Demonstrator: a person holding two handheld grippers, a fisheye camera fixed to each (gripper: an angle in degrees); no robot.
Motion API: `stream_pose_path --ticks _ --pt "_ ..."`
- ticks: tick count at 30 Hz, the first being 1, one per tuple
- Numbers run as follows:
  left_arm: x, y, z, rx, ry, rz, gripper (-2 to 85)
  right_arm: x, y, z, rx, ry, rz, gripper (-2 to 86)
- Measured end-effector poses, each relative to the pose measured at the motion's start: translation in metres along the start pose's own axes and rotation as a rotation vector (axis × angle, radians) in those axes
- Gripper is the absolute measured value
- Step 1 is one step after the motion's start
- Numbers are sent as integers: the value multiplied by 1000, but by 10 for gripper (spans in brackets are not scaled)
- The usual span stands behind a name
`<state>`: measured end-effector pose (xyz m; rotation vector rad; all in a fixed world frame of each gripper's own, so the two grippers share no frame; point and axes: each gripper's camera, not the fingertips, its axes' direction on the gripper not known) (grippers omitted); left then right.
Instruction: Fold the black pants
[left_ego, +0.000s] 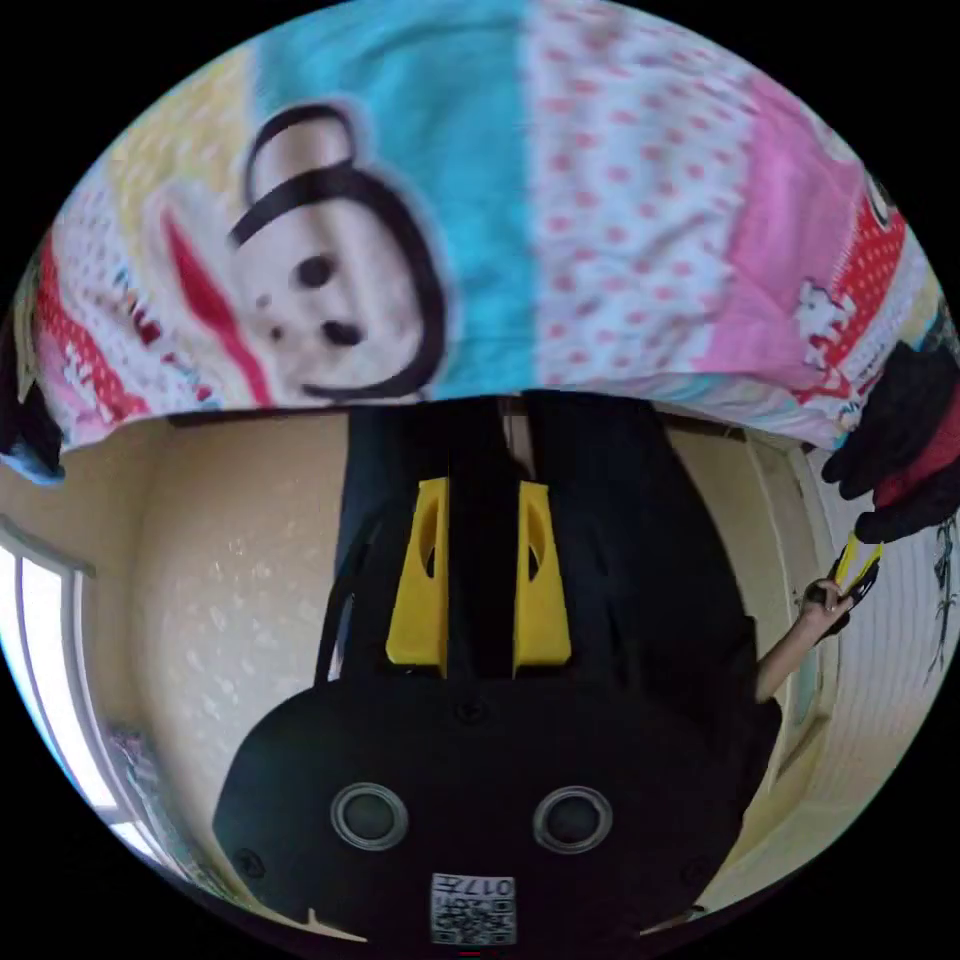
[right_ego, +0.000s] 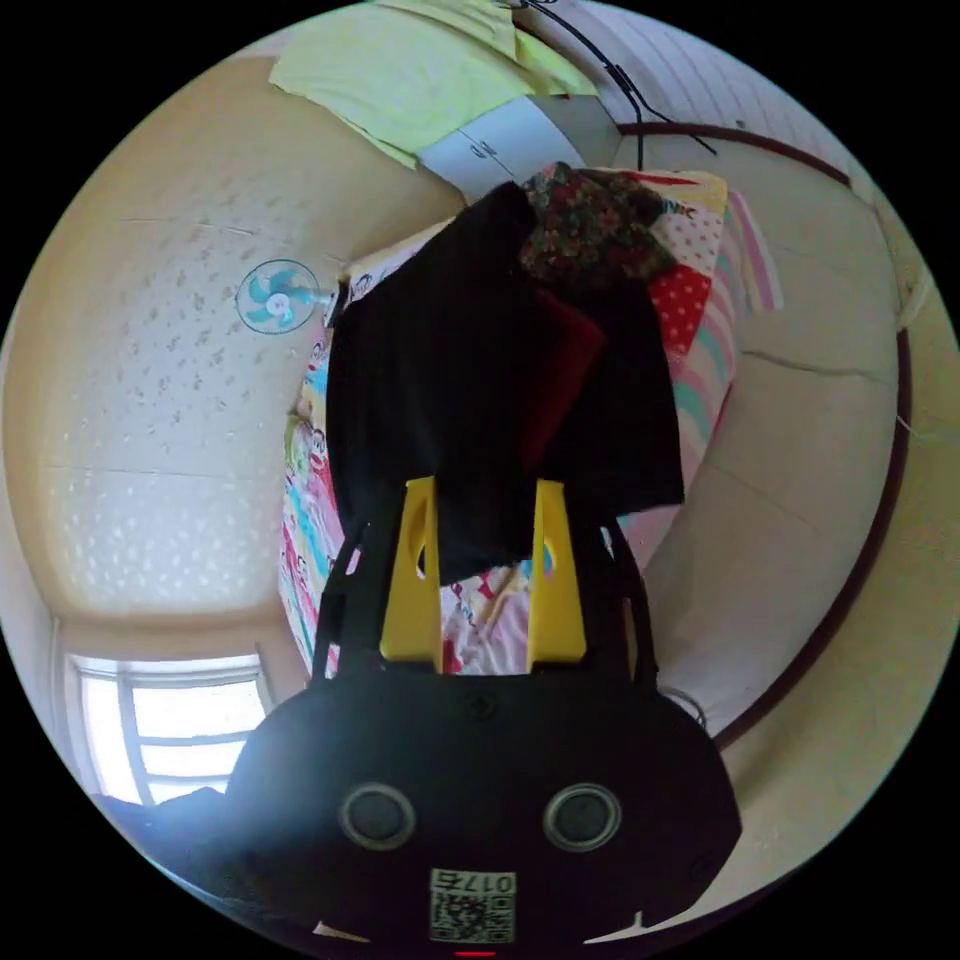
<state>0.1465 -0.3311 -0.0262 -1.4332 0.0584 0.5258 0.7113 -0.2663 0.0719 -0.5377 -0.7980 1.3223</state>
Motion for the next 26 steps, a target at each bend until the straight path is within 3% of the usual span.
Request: stream_pose_path --ticks 4,7,10,14,16,18,19,21,24,26 --pt "-179 74 48 -12 233 -274 1 57 78 46 -97 16 235 59" --pt "-257 122 104 76 542 -365 -8 64 132 129 -366 -8 288 21" --pt "-289 147 176 226 847 -384 -9 -7 171 218 -618 -2 -5 10" --pt "-292 138 295 290 1101 -353 -9 -177 247 315 -785 121 -653 6" --pt "-295 133 335 351 1166 -331 -9 -257 297 334 -751 155 -957 5" --pt "-306 132 362 420 1142 -330 -9 -348 370 339 -600 199 -1262 5" --pt "-316 133 375 467 1107 -341 -9 -367 389 337 -541 191 -1315 5" --pt "-335 135 386 568 1083 -338 -9 -428 467 321 -332 52 -1508 6" --pt "-376 148 389 803 1058 -344 -6 -468 545 307 -158 -175 -1531 5" --pt "-412 163 385 945 972 -464 3 -475 579 303 -130 -354 -1473 4"
